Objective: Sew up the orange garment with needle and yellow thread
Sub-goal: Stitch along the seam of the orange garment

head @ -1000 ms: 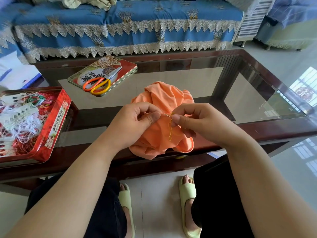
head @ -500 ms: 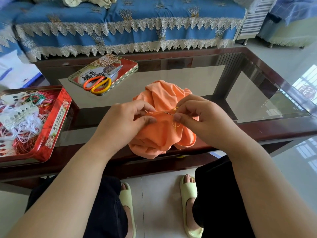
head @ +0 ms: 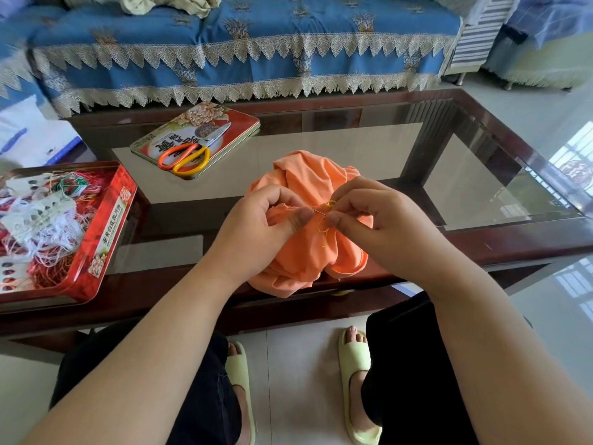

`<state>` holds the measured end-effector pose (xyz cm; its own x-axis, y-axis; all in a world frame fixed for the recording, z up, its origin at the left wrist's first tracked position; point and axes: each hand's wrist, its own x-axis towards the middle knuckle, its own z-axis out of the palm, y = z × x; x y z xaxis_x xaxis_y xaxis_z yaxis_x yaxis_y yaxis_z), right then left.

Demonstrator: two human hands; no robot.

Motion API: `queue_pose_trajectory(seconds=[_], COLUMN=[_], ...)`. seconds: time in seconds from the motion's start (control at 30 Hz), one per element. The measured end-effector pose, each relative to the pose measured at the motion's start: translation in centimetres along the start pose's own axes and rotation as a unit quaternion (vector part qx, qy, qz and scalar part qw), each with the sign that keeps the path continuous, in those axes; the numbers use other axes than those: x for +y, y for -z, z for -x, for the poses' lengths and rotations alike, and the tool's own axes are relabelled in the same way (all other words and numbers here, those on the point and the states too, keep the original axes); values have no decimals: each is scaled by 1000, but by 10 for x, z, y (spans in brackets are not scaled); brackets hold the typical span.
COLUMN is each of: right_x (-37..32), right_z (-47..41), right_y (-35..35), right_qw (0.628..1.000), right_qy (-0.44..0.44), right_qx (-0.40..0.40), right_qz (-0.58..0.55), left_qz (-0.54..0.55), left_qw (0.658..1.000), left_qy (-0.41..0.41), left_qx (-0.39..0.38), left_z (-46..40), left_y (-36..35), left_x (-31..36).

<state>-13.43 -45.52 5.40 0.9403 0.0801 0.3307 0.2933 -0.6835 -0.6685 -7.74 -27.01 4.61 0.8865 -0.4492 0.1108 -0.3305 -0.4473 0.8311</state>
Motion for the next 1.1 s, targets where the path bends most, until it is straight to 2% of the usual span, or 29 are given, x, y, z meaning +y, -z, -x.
queue_pose_trajectory(seconds=[0.2,0.5,1.1], right_x=[1,3,3], right_z=[0,-1,-2], right_y=[-2,-2,-10], right_qw=[1000,999,996], right_qy=[4,-9,-62], right_qx=[1,8,25], right_qz=[23,49,53], left_qz=[25,-29,-59], left_qw=[999,991,983], left_qy=[-32,-109,-140], left_qx=[28,72,104], left_z=[1,1,3], left_y=[3,-2,-8], left_x=[-2,-6,-5])
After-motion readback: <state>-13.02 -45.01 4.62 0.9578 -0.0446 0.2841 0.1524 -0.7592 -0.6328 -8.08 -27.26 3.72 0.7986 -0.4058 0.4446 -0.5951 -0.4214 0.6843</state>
